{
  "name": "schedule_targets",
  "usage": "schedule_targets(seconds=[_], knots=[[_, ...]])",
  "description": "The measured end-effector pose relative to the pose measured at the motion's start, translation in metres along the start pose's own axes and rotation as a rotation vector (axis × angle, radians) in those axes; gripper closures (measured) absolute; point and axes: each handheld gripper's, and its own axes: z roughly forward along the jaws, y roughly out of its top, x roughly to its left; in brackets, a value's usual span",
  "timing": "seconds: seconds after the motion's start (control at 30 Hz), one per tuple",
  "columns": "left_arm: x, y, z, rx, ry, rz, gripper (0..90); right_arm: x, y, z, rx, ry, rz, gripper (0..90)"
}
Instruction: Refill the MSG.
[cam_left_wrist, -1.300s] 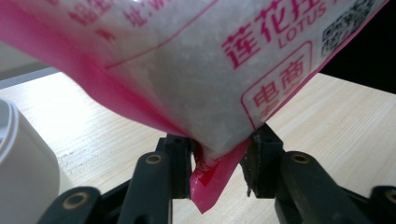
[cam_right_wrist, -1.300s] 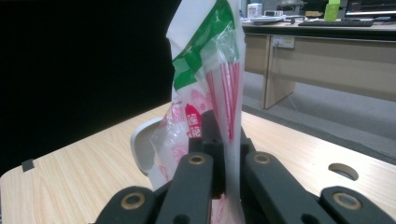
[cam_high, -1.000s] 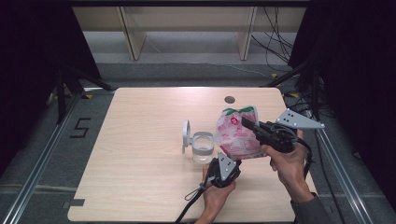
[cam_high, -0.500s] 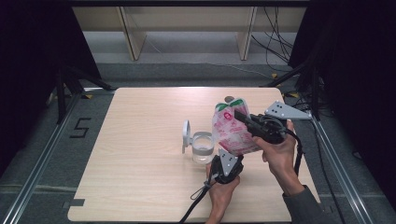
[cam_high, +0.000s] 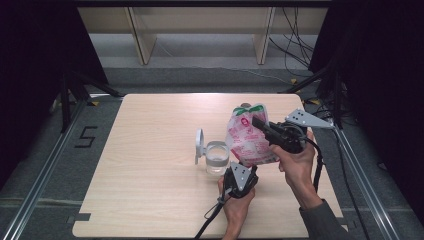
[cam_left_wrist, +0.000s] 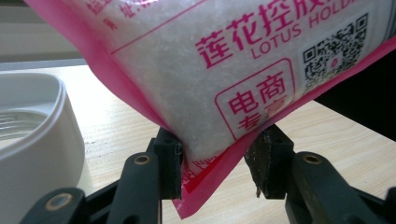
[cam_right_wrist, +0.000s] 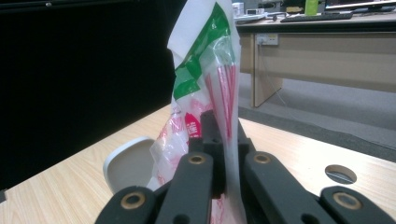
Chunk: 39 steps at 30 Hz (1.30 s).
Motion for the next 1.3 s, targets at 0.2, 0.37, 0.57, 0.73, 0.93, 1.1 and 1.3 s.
schedule_targets(seconds=[0.2,0.37,0.57,0.73,0.93,1.1,1.3], knots=[[-0.002,0.000,0.002,0.013,-0.035,0.001,65.8,0.007,0.001,0.004,0.010,-0.011,-0.039,90.0],[-0.002,0.003,0.010,0.005,-0.071,-0.032,67.6,0.013,0.004,0.013,0.030,-0.008,-0.039,90.0],[0.000,0.001,0.014,0.018,-0.104,-0.051,68.4,0.014,0.005,0.025,0.060,-0.013,-0.045,90.0],[0.006,0.001,0.015,0.018,-0.115,-0.057,68.7,0.017,0.006,0.035,0.086,-0.007,-0.068,90.0],[0.009,0.002,0.016,0.023,-0.117,-0.051,69.4,0.018,0.009,0.046,0.100,-0.005,-0.086,90.0],[0.009,0.001,0.017,0.029,-0.125,-0.045,69.9,0.022,0.008,0.050,0.133,0.002,-0.074,90.0],[0.009,0.002,0.017,0.059,-0.141,-0.002,70.7,0.024,0.008,0.056,0.147,0.006,-0.090,90.0]])
